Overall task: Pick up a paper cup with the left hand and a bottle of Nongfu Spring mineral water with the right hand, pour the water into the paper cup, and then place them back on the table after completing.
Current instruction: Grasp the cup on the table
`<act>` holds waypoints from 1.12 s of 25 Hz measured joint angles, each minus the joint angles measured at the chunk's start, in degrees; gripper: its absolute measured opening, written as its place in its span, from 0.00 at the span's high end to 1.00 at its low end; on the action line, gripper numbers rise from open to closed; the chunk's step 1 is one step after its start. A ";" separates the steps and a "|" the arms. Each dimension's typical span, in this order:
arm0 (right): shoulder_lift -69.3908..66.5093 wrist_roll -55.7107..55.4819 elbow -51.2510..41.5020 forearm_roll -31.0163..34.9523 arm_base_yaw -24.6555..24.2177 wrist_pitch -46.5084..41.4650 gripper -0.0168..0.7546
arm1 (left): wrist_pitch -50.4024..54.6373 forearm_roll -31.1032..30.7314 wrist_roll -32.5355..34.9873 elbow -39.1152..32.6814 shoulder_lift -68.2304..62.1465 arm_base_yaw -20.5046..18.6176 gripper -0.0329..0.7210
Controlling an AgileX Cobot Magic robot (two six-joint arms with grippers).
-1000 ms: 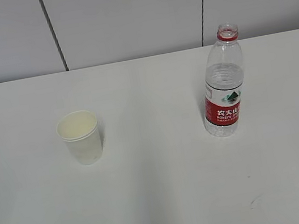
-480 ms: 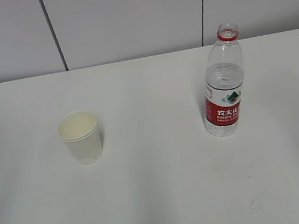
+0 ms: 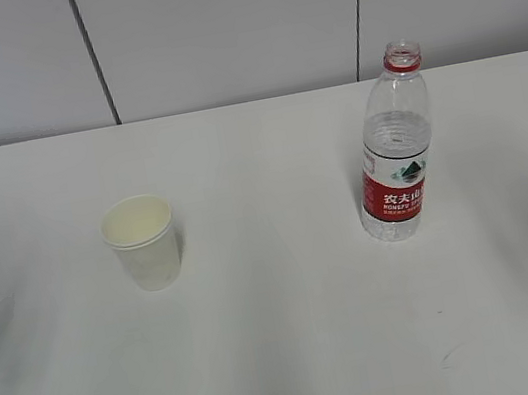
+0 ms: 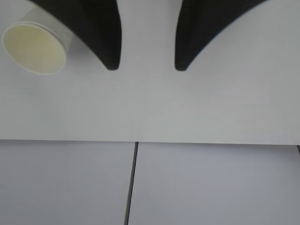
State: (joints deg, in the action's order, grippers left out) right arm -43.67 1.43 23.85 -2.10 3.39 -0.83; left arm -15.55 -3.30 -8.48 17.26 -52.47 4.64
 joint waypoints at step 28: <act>-17.89 -3.05 -14.14 1.02 0.00 41.41 0.29 | -49.66 -16.02 0.00 -9.88 -49.56 2.71 0.63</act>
State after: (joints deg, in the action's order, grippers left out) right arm -61.56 -1.62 9.71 -1.09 3.39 40.58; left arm -65.21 -19.32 -8.48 7.38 -102.03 7.35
